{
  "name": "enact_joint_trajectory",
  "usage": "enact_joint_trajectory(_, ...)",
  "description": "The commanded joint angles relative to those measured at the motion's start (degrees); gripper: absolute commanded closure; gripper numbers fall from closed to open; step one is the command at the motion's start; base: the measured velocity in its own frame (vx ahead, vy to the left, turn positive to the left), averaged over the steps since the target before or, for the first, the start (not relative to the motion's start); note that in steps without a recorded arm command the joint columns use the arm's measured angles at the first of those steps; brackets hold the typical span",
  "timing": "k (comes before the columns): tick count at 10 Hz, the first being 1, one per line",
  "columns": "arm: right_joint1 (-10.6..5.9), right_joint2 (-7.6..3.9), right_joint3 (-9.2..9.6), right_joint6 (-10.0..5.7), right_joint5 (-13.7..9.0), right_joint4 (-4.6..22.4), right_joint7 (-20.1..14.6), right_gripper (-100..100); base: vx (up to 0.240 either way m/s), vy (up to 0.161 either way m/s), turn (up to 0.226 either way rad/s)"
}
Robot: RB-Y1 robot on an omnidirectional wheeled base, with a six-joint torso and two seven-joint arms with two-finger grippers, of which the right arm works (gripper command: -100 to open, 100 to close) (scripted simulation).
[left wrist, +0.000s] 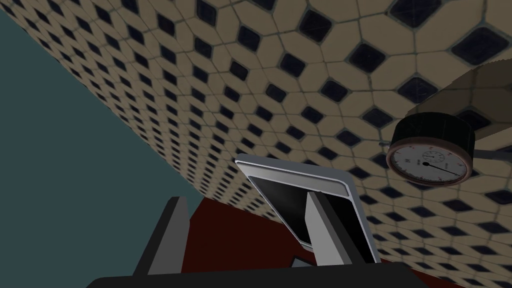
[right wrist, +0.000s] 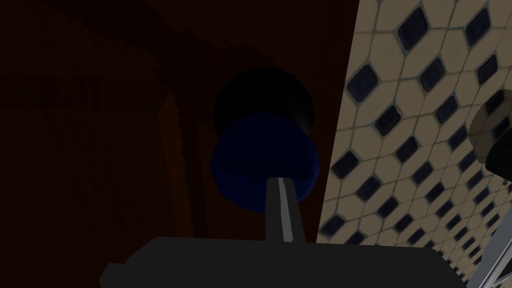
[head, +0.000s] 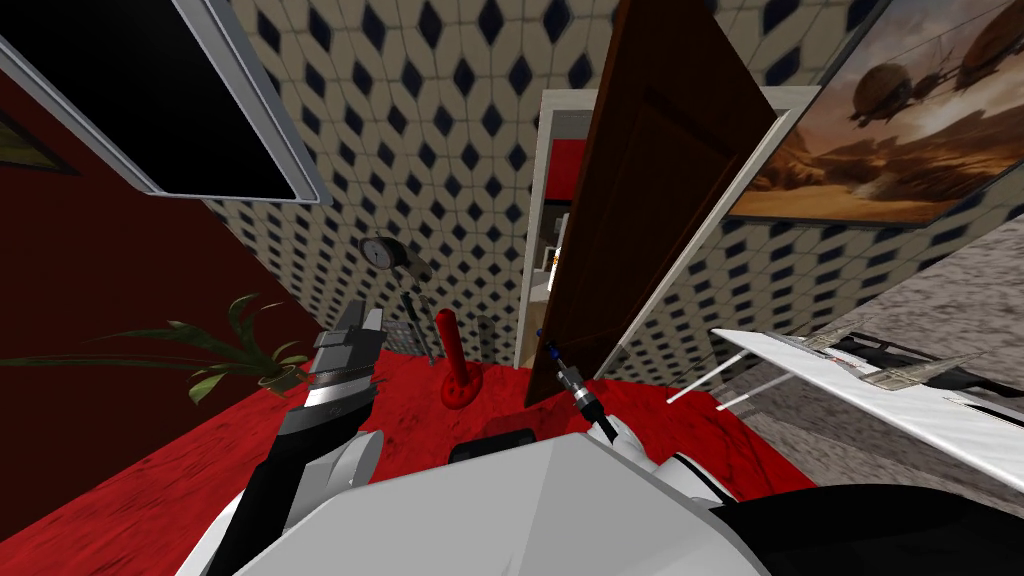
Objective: Pull the door open
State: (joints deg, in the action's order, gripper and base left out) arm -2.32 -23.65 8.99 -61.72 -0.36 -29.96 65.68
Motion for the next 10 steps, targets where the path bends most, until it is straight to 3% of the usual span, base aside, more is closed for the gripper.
enact_joint_trajectory(1,0.00,0.00,0.00,0.01,0.00,-0.01,0.00,100,-0.005,0.001,0.000)
enact_joint_trajectory(3,0.00,0.00,0.00,0.01,0.00,-0.01,0.00,100,0.000,0.000,0.000)
enact_joint_trajectory(4,0.44,-0.43,0.18,-0.43,0.10,-0.13,-0.14,-100,-0.106,-0.016,-0.063)
enact_joint_trajectory(8,1.21,-1.18,0.51,-1.21,0.28,-0.34,-0.39,-100,-0.176,-0.027,-0.039)
enact_joint_trajectory(9,1.05,-1.04,0.46,-1.05,0.25,-0.28,-0.33,-100,-0.085,-0.026,-0.008)
enact_joint_trajectory(10,1.42,-0.04,-1.22,-0.72,2.00,-1.30,-0.54,-100,0.014,-0.009,0.049)
